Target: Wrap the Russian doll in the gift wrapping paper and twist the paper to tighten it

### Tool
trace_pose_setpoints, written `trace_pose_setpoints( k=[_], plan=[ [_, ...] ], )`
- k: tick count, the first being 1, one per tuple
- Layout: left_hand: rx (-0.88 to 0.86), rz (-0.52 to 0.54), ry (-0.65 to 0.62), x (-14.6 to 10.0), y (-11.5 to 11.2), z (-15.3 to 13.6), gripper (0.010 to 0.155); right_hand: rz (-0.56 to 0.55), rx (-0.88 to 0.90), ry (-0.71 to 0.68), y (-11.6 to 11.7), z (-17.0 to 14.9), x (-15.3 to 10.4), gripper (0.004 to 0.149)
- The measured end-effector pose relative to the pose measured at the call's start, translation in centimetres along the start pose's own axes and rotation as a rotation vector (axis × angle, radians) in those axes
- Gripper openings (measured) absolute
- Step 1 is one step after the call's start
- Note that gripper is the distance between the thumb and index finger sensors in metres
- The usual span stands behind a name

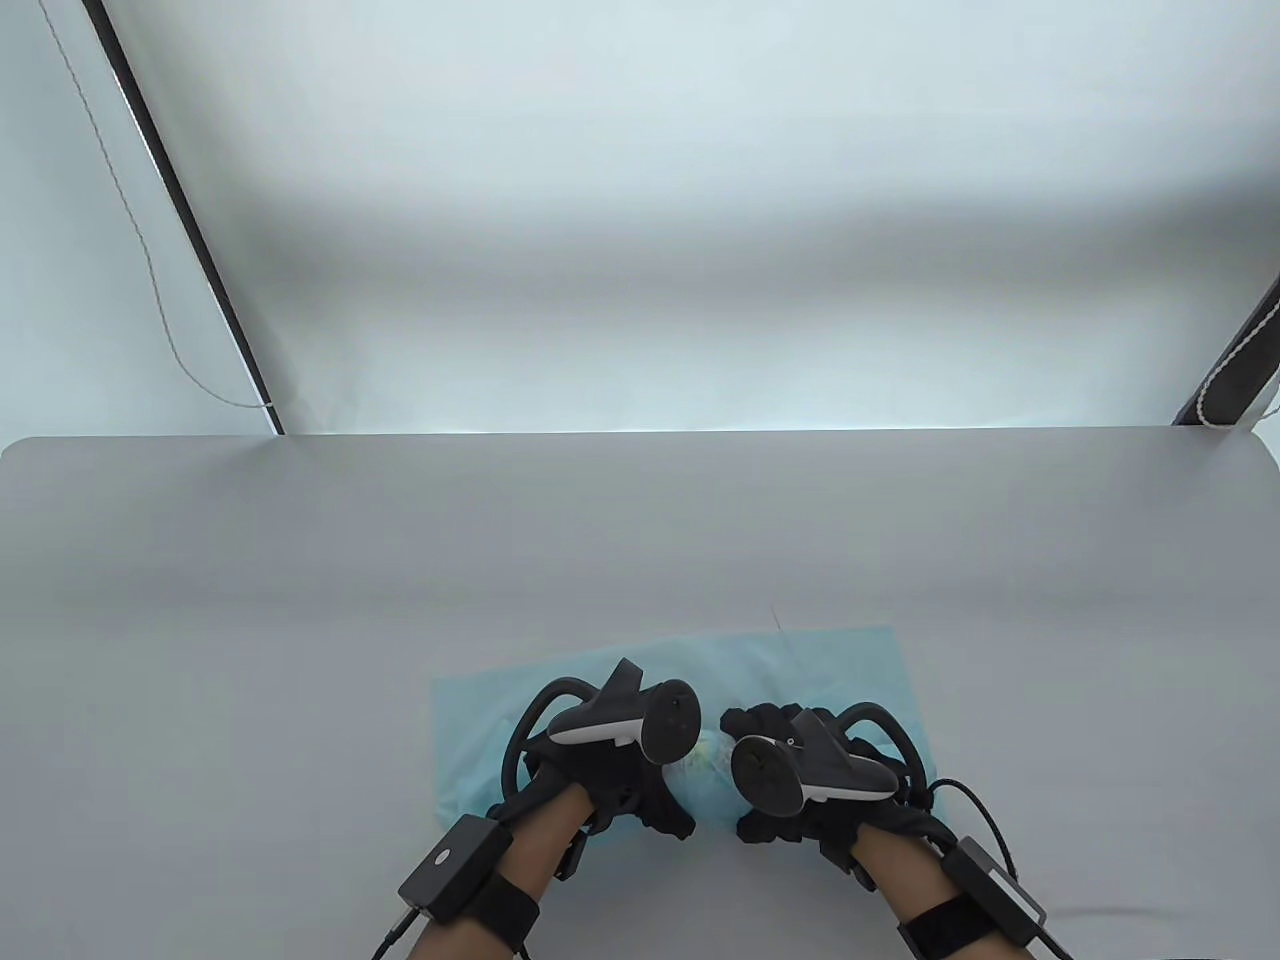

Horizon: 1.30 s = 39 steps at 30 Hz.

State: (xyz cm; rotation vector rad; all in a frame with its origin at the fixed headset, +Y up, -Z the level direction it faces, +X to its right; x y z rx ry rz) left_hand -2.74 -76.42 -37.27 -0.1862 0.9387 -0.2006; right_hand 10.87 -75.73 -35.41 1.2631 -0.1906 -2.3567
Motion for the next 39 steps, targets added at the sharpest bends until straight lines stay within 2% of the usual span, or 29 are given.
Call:
trace_pose_setpoints(
  k=[3,5,9,14,19,21,23,25,27,30,35,38,39],
  plan=[
    [0.149,0.038,0.023,-0.7,0.1,1.0,0.112,0.05,0.069,-0.007,0.0,-0.5,0.4,0.104],
    [0.267,0.076,0.025,-0.8,0.1,1.9,0.113,0.128,0.175,-0.006,0.2,-1.1,0.9,0.105],
    [0.389,0.184,-0.008,-0.6,0.0,2.5,0.115,0.251,0.349,-0.017,0.7,-2.4,1.5,0.105],
    [0.278,0.197,-0.039,-0.1,0.3,1.7,0.113,0.227,0.31,-0.005,0.7,-2.4,1.0,0.106],
    [0.08,0.077,-0.014,0.3,0.2,0.2,0.113,0.035,0.01,-0.003,-0.1,-0.4,0.0,0.109],
    [-0.031,0.026,0.002,0.2,-0.1,-0.6,0.113,0.01,-0.094,-0.008,-0.4,0.5,-0.3,0.11],
    [-0.093,-0.008,0.005,0.0,-0.4,-1.1,0.113,-0.006,-0.093,-0.033,-0.5,0.7,-0.2,0.11],
    [-0.091,0.003,0.002,-0.1,-0.5,-1.1,0.113,-0.012,-0.051,-0.037,-0.4,0.5,-0.1,0.109],
    [-0.041,-0.011,0.001,-0.5,-0.6,-0.6,0.112,0.01,-0.024,-0.037,-0.3,0.4,0.1,0.108],
    [0.077,0.033,0.019,-0.8,-0.4,0.2,0.113,0.061,0.001,-0.012,-0.6,0.5,0.3,0.106],
    [0.277,0.142,0.043,-1.1,-0.3,1.8,0.116,0.167,0.173,0.002,-0.2,-0.7,0.8,0.106],
    [0.353,0.216,-0.001,-0.9,-0.4,2.6,0.116,0.277,0.337,-0.006,0.6,-1.9,1.1,0.106],
    [0.352,0.23,-0.017,-0.8,-0.3,2.6,0.115,0.282,0.359,-0.015,0.7,-2.1,1.1,0.106]
  ],
)
Point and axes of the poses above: the tracker on the back of each hand, its own z axis roughly to the thumb side, its own x axis roughly from the wrist to the fingertips, y = z × x, the point moved 3 cm from there along x, roughly from the wrist to the fingertips, and after that the axes turned 14 degrees about z, right-handed, at the moved point
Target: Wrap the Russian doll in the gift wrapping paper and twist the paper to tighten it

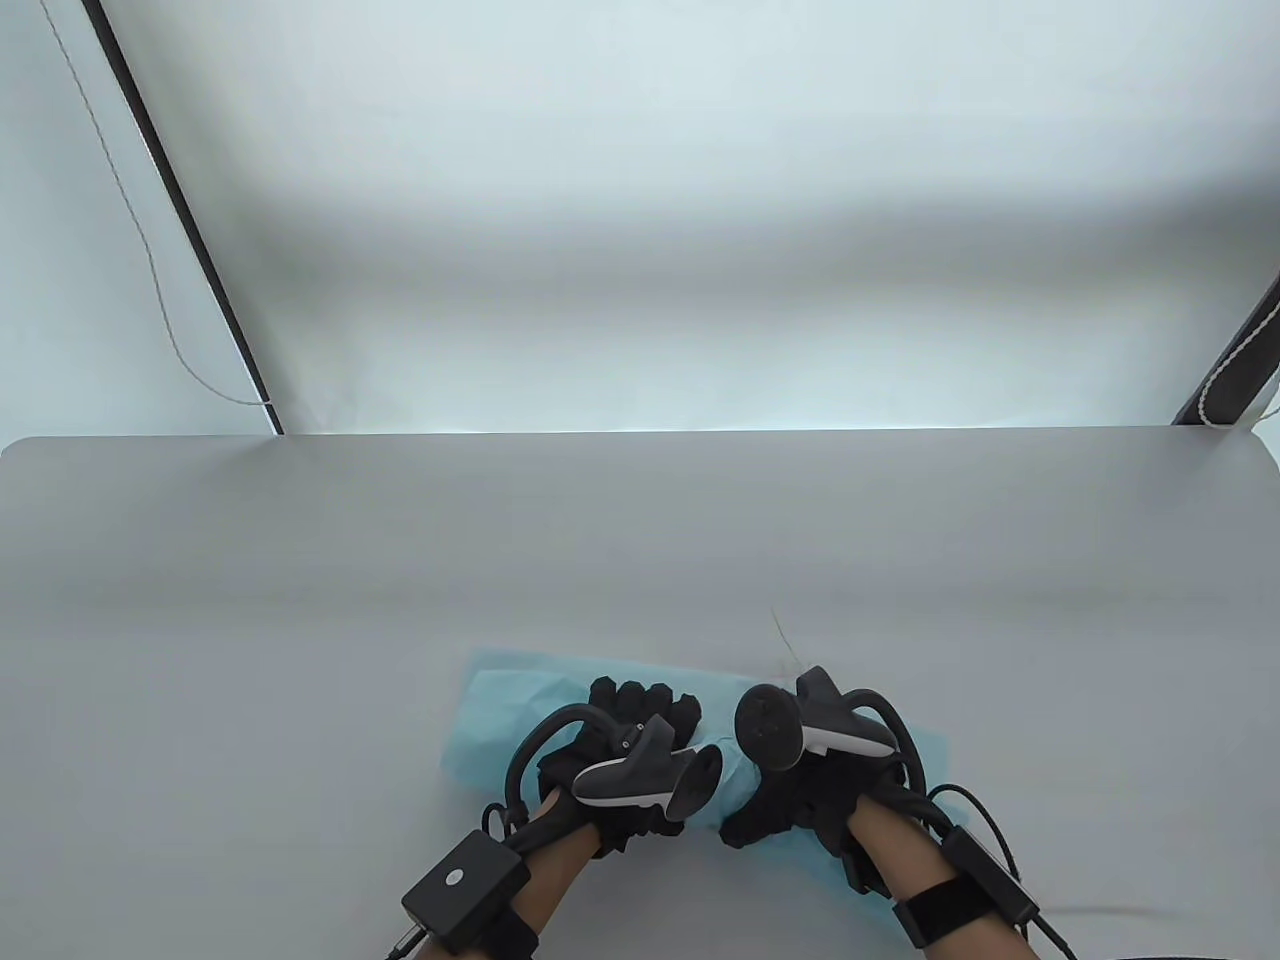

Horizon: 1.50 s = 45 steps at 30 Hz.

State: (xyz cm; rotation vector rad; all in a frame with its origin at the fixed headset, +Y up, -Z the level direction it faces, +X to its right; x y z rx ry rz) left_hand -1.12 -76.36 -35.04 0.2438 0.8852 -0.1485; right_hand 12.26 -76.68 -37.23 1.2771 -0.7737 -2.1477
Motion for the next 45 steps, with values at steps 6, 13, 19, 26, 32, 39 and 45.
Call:
trace_pose_setpoints(
  k=[6,13,19,26,32,39,45],
  plan=[
    [-0.079,-0.015,-0.017,0.9,0.1,-0.9,0.113,-0.066,-0.084,0.033,-0.2,-0.1,-0.7,0.108],
    [-0.322,-0.198,0.035,1.1,-0.8,-2.5,0.112,-0.185,-0.446,0.058,-0.2,2.4,-1.5,0.117],
    [-0.349,-0.21,0.038,0.3,-1.0,-2.6,0.111,-0.231,-0.367,0.015,-0.1,2.1,-1.3,0.105],
    [-0.043,-0.116,0.034,-0.7,0.2,0.0,0.115,-0.076,-0.231,0.039,-0.2,1.6,-1.0,0.104],
    [-0.012,-0.021,-0.013,-0.1,0.3,0.4,0.114,0.048,-0.057,-0.007,0.0,-0.2,-0.5,0.105],
    [-0.257,-0.163,0.027,1.0,-0.4,-1.8,0.113,-0.197,-0.38,0.029,-0.2,1.5,-1.8,0.109],
    [-0.395,-0.232,0.051,0.2,-1.3,-3.1,0.112,-0.277,-0.479,0.019,0.1,3.1,-1.7,0.106]
  ],
)
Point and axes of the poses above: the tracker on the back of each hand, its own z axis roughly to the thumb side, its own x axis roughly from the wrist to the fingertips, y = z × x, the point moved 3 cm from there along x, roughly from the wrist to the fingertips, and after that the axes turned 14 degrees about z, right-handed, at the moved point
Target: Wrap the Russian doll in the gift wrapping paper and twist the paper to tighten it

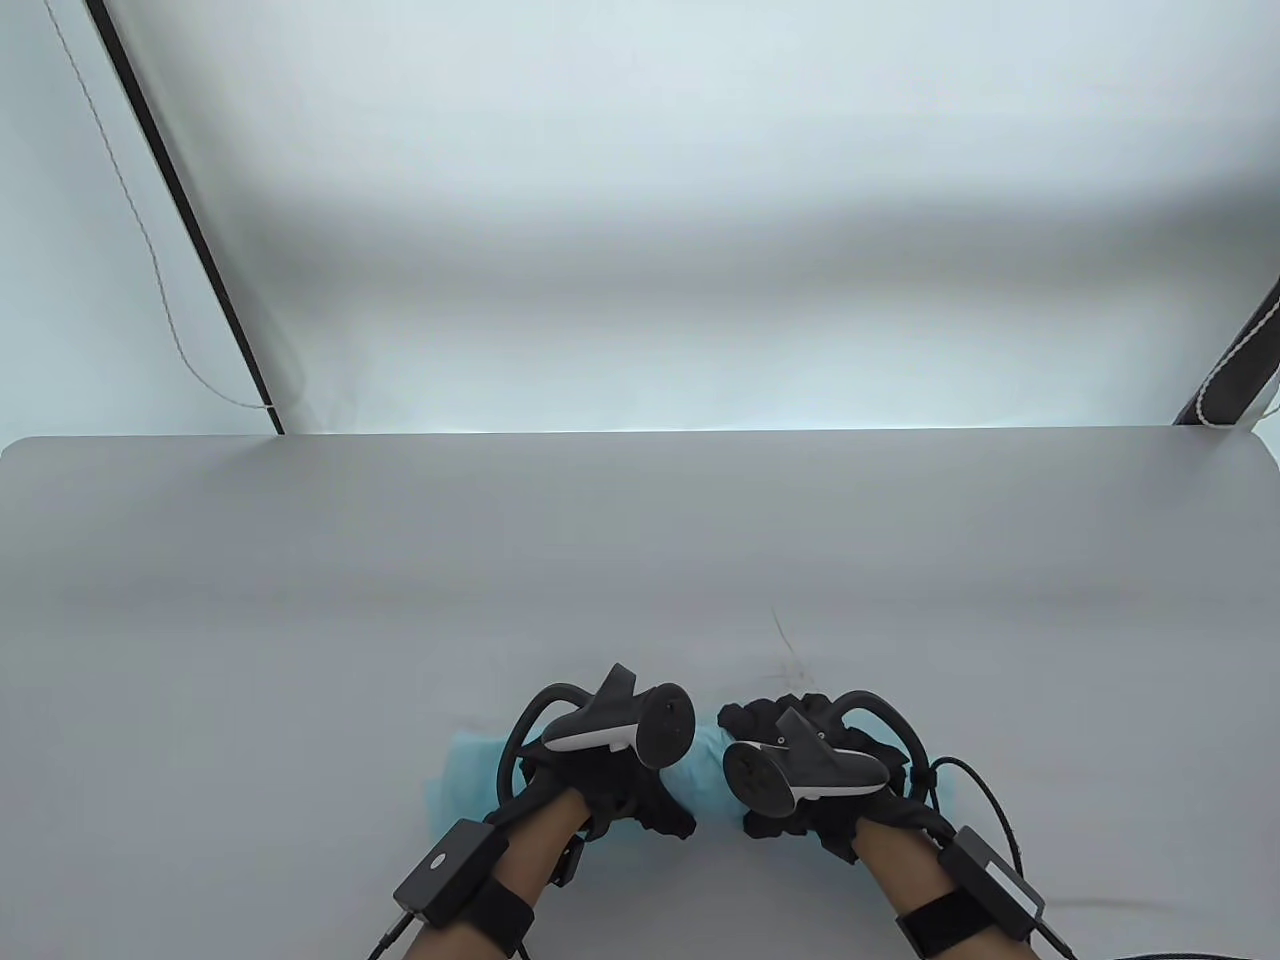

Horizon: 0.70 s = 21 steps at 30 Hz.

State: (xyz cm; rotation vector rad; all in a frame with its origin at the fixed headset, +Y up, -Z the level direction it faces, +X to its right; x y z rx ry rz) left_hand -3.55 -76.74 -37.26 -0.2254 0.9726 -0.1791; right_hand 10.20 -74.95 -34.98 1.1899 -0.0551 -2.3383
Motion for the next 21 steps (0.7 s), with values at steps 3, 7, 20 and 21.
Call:
trace_pose_setpoints(
  k=[3,7,20,21],
  plan=[
    [0.059,0.02,-0.003,-0.4,0.0,0.6,0.113,0.035,0.08,-0.004,0.1,-0.5,0.3,0.104],
    [0.223,0.11,0.002,-0.8,0.1,1.9,0.114,0.143,0.24,-0.01,0.5,-1.5,0.7,0.103],
    [0.243,0.153,-0.046,0.2,0.5,1.8,0.112,0.183,0.213,0.043,0.9,-2.3,0.2,0.109],
    [0.209,0.137,-0.039,0.3,0.5,1.4,0.112,0.154,0.159,0.058,0.7,-1.9,0.0,0.11]
  ],
)
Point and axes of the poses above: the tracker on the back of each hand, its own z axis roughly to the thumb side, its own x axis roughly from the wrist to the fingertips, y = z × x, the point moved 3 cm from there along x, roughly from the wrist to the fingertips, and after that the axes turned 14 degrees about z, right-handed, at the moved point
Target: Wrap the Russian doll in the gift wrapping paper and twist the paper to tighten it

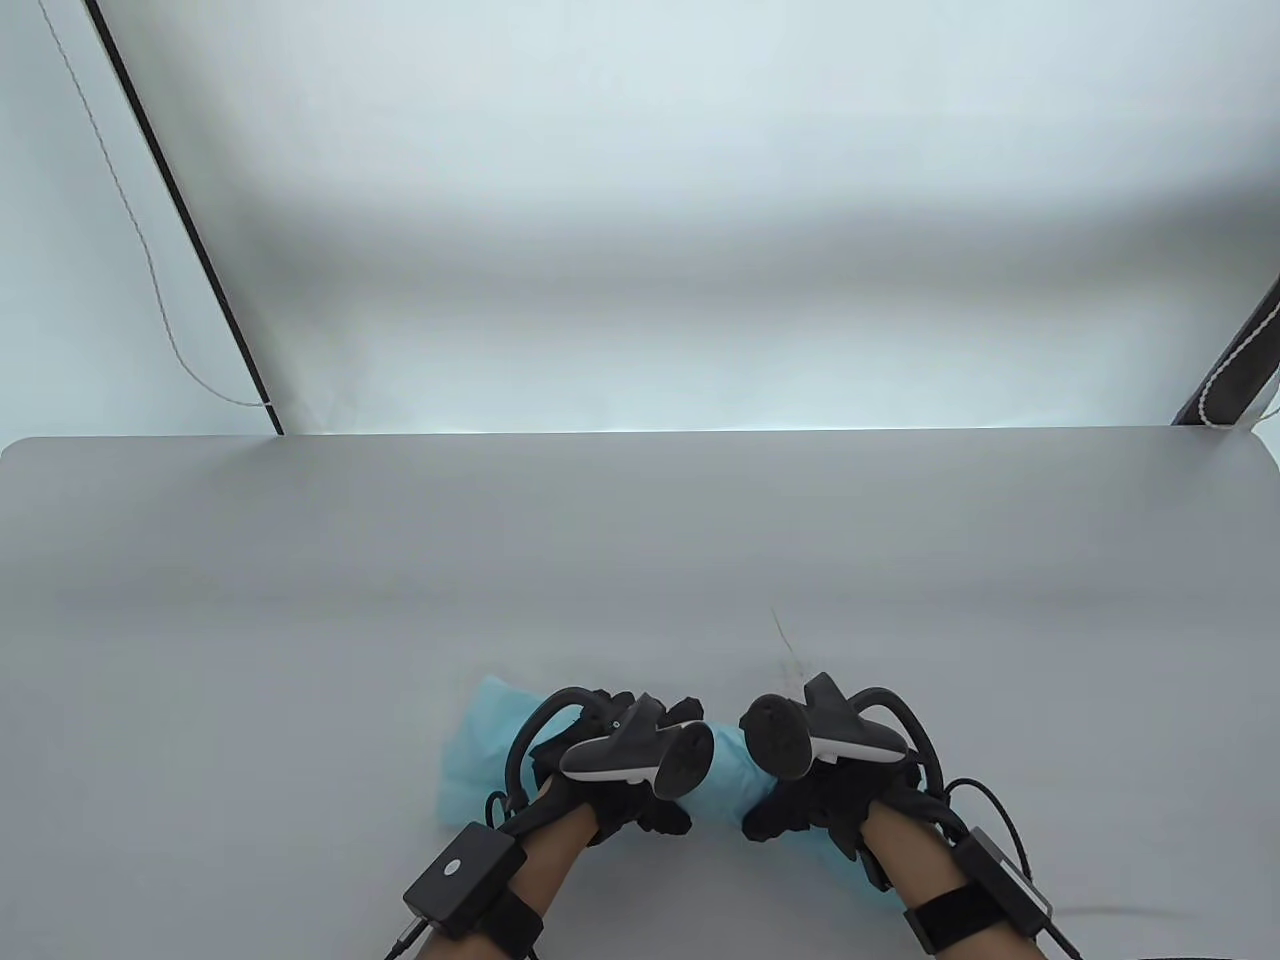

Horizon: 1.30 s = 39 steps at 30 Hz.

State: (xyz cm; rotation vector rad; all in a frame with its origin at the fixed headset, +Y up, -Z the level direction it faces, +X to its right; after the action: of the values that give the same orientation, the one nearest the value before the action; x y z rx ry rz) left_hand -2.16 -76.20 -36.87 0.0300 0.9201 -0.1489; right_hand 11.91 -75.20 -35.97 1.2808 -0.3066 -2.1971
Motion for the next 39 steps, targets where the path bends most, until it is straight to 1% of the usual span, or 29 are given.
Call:
trace_pose_setpoints(
  k=[3,4,5,6,8,9,11,13,15,17,19,22,23,24,25,28,29,30,32,35,36,37,39],
  plan=[
    [-0.104,-0.05,0.019,0.1,-0.3,-0.9,0.112,-0.086,-0.136,0.017,-0.1,1.2,-0.4,0.112],
    [-0.15,-0.089,0.024,0.0,-0.5,-1.4,0.112,-0.116,-0.164,0.01,-0.2,1.5,-0.3,0.111],
    [-0.174,-0.105,0.026,-0.1,-0.6,-1.6,0.112,-0.122,-0.159,0.002,-0.2,1.6,-0.3,0.11],
    [-0.199,-0.121,0.025,-0.2,-0.7,-1.8,0.112,-0.123,-0.118,-0.023,-0.2,1.5,-0.2,0.108],
    [-0.209,-0.169,0.027,-0.5,-0.9,-1.9,0.112,-0.119,-0.066,-0.066,-0.3,1.5,0.0,0.106],
    [-0.2,-0.169,0.03,-0.6,-0.8,-1.8,0.113,-0.115,-0.06,-0.063,-0.3,1.4,0.1,0.106],
    [-0.123,-0.121,0.031,-1.0,-0.5,-1.2,0.112,-0.062,-0.016,-0.073,-0.4,1.1,0.2,0.105],
    [-0.036,-0.072,0.031,-1.2,-0.3,-0.5,0.115,0.001,0.07,-0.085,-0.2,0.6,0.5,0.105],
    [0.008,-0.032,0.034,-1.4,-0.3,0.0,0.123,0.055,0.122,-0.086,-0.1,0.3,0.6,0.106],
    [0.049,-0.004,0.018,-1.3,-0.5,0.6,0.125,0.128,0.192,-0.09,0.1,-0.1,0.5,0.106],
    [0.066,0.022,0.003,-1.3,-0.6,0.9,0.124,0.188,0.243,-0.093,0.4,-0.5,0.6,0.106],
    [0.077,0.084,-0.049,-1.0,-0.3,0.9,0.115,0.208,0.278,-0.097,0.7,-0.8,0.7,0.106],
    [0.073,0.095,-0.049,-1.0,-0.2,0.7,0.114,0.204,0.278,-0.092,0.8,-0.8,0.7,0.106],
    [0.058,0.102,-0.052,-0.8,-0.1,0.6,0.113,0.176,0.26,-0.067,0.8,-0.8,0.5,0.106],
    [0.042,0.089,-0.04,-0.6,-0.1,0.4,0.112,0.116,0.211,-0.032,0.7,-0.8,0.2,0.106],
    [-0.025,0.012,-0.009,0.1,0.0,-0.4,0.112,-0.021,0.047,-0.012,0.2,0.0,-0.5,0.112],
    [-0.075,-0.024,0.0,0.2,-0.2,-0.8,0.113,-0.08,-0.047,-0.011,0.1,0.5,-0.6,0.113],
    [-0.151,-0.066,0.014,0.1,-0.4,-1.2,0.112,-0.105,-0.133,-0.007,0.1,1.0,-0.5,0.115],
    [-0.227,-0.115,0.029,-0.2,-0.7,-1.9,0.113,-0.15,-0.187,-0.035,0.1,1.7,-0.4,0.116],
    [-0.234,-0.135,0.03,-0.6,-0.8,-2.2,0.114,-0.177,-0.098,-0.087,0.0,1.7,-0.1,0.108],
    [-0.217,-0.143,0.028,-0.7,-0.8,-1.9,0.114,-0.164,-0.086,-0.087,-0.1,1.7,0.0,0.107],
    [-0.174,-0.132,0.023,-0.9,-0.6,-1.5,0.113,-0.124,-0.075,-0.083,-0.1,1.6,0.0,0.107],
    [-0.101,-0.069,0.014,-1.2,-0.1,-0.8,0.113,-0.069,-0.014,-0.081,-0.1,1.3,0.2,0.107]
  ],
)
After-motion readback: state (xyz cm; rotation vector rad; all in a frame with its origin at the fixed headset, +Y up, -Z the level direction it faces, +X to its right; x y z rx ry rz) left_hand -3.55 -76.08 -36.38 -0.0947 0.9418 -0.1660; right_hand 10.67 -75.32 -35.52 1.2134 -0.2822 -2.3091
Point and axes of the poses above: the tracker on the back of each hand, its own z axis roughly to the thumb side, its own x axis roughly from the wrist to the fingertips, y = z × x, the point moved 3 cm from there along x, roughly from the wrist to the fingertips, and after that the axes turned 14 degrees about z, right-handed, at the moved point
